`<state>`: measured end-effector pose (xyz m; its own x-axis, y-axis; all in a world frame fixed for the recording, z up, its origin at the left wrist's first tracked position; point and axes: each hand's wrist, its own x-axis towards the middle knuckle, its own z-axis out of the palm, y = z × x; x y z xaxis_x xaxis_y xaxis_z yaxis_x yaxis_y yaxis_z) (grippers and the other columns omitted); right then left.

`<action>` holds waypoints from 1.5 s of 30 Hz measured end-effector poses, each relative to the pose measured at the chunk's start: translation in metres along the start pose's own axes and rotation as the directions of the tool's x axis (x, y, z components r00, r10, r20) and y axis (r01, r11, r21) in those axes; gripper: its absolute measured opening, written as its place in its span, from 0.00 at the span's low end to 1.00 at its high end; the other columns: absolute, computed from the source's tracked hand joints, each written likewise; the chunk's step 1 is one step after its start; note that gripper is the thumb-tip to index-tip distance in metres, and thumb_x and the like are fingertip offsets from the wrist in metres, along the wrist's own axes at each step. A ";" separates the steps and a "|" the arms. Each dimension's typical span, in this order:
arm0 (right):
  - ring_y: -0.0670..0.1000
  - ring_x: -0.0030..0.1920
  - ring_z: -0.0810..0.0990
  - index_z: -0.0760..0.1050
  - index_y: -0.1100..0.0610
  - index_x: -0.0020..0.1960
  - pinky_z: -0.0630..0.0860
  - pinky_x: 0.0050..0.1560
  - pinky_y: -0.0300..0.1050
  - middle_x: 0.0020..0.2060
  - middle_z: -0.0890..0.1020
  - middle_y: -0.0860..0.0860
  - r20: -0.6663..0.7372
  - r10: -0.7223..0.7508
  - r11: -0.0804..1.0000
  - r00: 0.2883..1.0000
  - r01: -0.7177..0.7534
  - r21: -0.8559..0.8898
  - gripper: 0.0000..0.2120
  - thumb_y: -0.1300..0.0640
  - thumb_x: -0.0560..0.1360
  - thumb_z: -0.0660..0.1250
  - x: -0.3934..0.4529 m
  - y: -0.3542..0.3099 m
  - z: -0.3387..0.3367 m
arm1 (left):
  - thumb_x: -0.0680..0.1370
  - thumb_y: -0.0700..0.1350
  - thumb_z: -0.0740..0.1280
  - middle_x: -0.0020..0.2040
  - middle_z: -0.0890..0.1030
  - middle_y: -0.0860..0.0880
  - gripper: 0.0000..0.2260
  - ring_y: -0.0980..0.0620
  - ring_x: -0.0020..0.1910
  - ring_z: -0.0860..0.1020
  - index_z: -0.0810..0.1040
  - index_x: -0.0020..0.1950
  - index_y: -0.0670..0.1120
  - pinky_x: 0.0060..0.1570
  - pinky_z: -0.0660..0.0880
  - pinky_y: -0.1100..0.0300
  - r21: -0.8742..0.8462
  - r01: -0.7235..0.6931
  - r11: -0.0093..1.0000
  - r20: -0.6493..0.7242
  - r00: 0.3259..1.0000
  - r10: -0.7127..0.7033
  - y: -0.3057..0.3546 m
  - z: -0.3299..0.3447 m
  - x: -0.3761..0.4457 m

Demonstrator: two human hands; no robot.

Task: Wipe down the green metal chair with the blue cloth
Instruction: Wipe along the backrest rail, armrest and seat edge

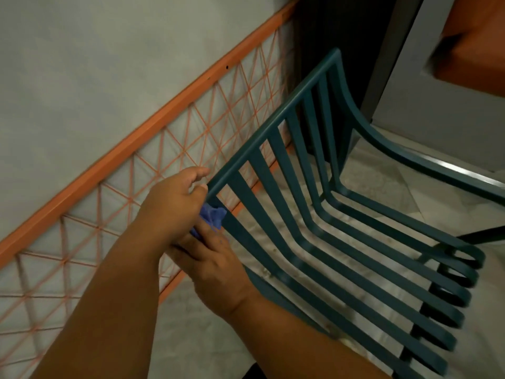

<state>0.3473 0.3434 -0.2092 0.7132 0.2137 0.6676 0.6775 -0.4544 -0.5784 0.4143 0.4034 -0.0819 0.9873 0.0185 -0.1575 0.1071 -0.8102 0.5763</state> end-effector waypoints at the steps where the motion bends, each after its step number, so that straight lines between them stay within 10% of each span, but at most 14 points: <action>1: 0.60 0.73 0.63 0.74 0.58 0.66 0.67 0.67 0.61 0.68 0.73 0.54 -0.014 0.017 1.000 1.000 -0.017 -0.007 0.15 0.63 0.82 0.57 -0.009 0.000 0.004 | 0.80 0.45 0.60 0.65 0.76 0.53 0.16 0.54 0.61 0.75 0.73 0.67 0.54 0.63 0.70 0.55 0.022 -0.011 1.000 -0.012 1.000 0.011 -0.001 0.002 -0.002; 8: 0.54 0.69 0.68 0.63 0.58 0.72 0.64 0.71 0.53 0.70 0.70 0.54 -0.001 0.366 0.928 0.930 -0.366 -0.068 0.28 0.65 0.74 0.67 -0.053 0.005 0.007 | 0.78 0.38 0.62 0.61 0.78 0.47 0.18 0.48 0.55 0.77 0.74 0.67 0.48 0.53 0.68 0.63 0.156 -0.100 0.983 -0.132 0.984 0.121 -0.002 0.023 -0.011; 13: 0.55 0.59 0.72 0.64 0.52 0.68 0.71 0.58 0.55 0.63 0.74 0.50 0.209 0.688 0.726 0.695 -0.660 -0.193 0.25 0.48 0.74 0.64 -0.039 -0.001 -0.012 | 0.77 0.34 0.60 0.60 0.78 0.46 0.19 0.48 0.54 0.78 0.75 0.66 0.47 0.53 0.70 0.63 0.145 -0.093 0.985 -0.220 0.968 0.124 -0.003 0.030 -0.013; 23: 0.57 0.62 0.72 0.61 0.52 0.69 0.72 0.63 0.57 0.64 0.72 0.53 0.500 0.815 0.566 0.293 -0.586 -0.580 0.27 0.49 0.75 0.68 -0.106 0.034 -0.063 | 0.78 0.33 0.59 0.59 0.78 0.44 0.19 0.45 0.54 0.76 0.75 0.66 0.46 0.50 0.69 0.61 0.180 -0.088 0.980 -0.275 0.952 0.135 0.000 0.040 -0.016; 26: 0.57 0.61 0.73 0.63 0.54 0.67 0.72 0.61 0.55 0.62 0.73 0.54 0.481 0.815 0.574 0.323 -0.558 -0.599 0.27 0.51 0.73 0.70 -0.094 0.029 -0.058 | 0.77 0.32 0.59 0.59 0.78 0.42 0.19 0.43 0.56 0.76 0.75 0.67 0.45 0.51 0.70 0.57 0.206 -0.112 0.972 -0.276 0.946 0.168 -0.001 0.041 -0.016; 33: 0.59 0.55 0.75 0.65 0.59 0.64 0.74 0.55 0.55 0.57 0.75 0.57 0.378 0.677 0.733 0.631 -0.535 -0.420 0.22 0.55 0.74 0.69 -0.047 0.021 -0.025 | 0.75 0.31 0.58 0.57 0.78 0.37 0.22 0.36 0.54 0.75 0.73 0.68 0.42 0.54 0.72 0.45 0.350 -0.098 0.932 -0.340 0.913 0.224 -0.005 0.058 -0.015; 39: 0.59 0.50 0.77 0.66 0.60 0.60 0.74 0.49 0.54 0.53 0.77 0.57 0.379 0.741 0.661 0.554 -0.504 -0.556 0.20 0.54 0.74 0.68 -0.076 0.025 -0.030 | 0.73 0.38 0.66 0.76 0.57 0.40 0.33 0.40 0.75 0.53 0.55 0.76 0.42 0.70 0.41 0.35 0.635 -0.032 0.772 -0.279 0.923 0.267 -0.010 0.096 -0.030; 45: 0.60 0.58 0.73 0.64 0.59 0.69 0.70 0.59 0.56 0.59 0.74 0.58 0.443 0.771 0.637 0.457 -0.546 -0.544 0.23 0.55 0.77 0.65 -0.085 0.027 -0.044 | 0.78 0.49 0.58 0.77 0.34 0.45 0.36 0.44 0.75 0.32 0.36 0.77 0.50 0.70 0.35 0.38 0.746 -0.288 0.600 0.129 0.947 0.295 -0.016 0.141 -0.055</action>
<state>0.2969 0.2748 -0.2609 0.9282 0.1305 -0.3485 -0.0562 -0.8766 -0.4779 0.3416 0.3327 -0.1953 0.9513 -0.2969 -0.0828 -0.3079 -0.9286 -0.2074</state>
